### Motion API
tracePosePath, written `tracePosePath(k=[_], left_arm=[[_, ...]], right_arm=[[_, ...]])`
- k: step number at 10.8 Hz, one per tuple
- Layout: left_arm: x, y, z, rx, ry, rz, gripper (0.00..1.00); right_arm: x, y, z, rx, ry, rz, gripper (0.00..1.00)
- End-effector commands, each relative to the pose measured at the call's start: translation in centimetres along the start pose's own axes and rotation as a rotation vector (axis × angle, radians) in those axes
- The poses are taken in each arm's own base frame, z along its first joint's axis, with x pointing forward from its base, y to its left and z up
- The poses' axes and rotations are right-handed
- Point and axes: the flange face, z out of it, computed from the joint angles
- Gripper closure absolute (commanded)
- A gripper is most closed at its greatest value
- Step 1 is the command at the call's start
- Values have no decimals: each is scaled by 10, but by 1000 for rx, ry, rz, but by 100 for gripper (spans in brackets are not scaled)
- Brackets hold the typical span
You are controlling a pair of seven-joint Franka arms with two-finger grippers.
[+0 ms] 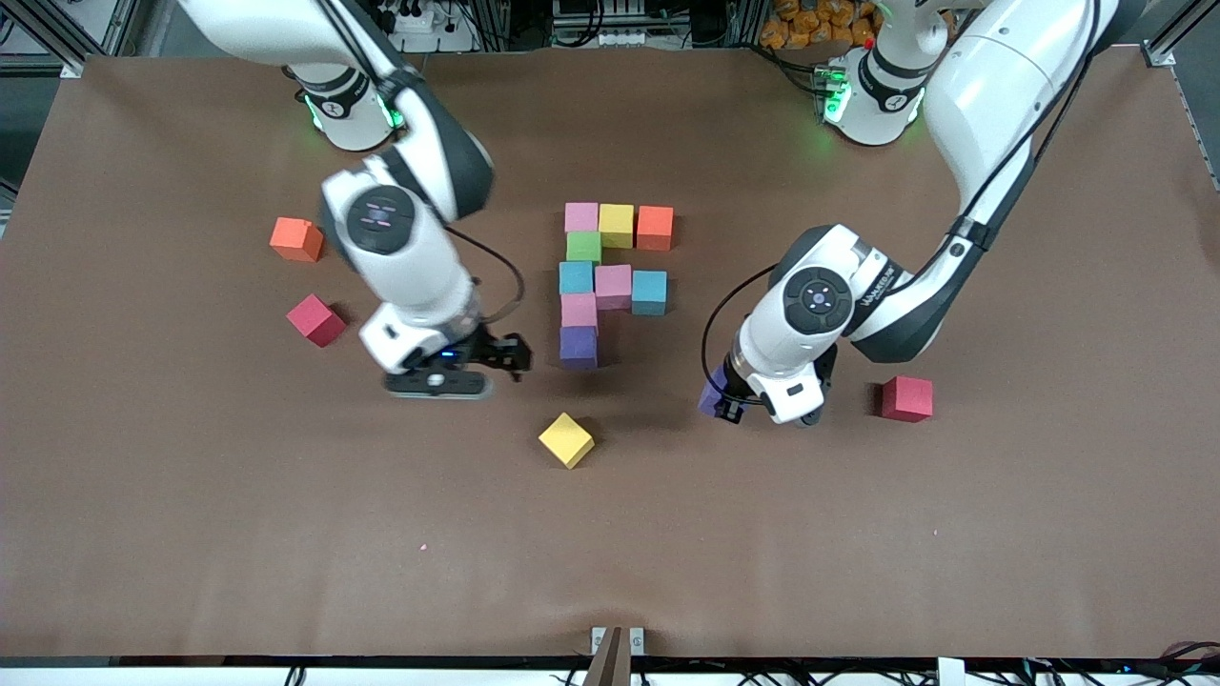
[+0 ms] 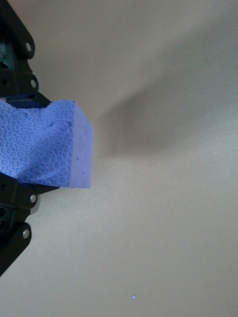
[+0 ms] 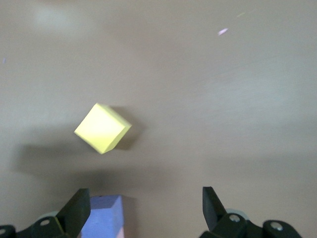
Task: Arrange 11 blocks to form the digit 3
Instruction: 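Carry purple to the grid with the left gripper while the right gripper withdraws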
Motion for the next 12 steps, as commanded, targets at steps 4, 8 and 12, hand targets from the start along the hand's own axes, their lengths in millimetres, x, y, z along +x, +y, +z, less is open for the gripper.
tracePosePath(k=[4, 8, 12], left_arm=[[-35, 7, -10, 26, 5, 12, 91], [-52, 4, -9, 27, 5, 35, 91], [-81, -2, 6, 40, 25, 38, 92]], right_arm=[[10, 160, -113, 28, -70, -28, 0], [-8, 225, -203, -19, -123, -46, 0], [-2, 261, -265, -16, -126, -84, 0]])
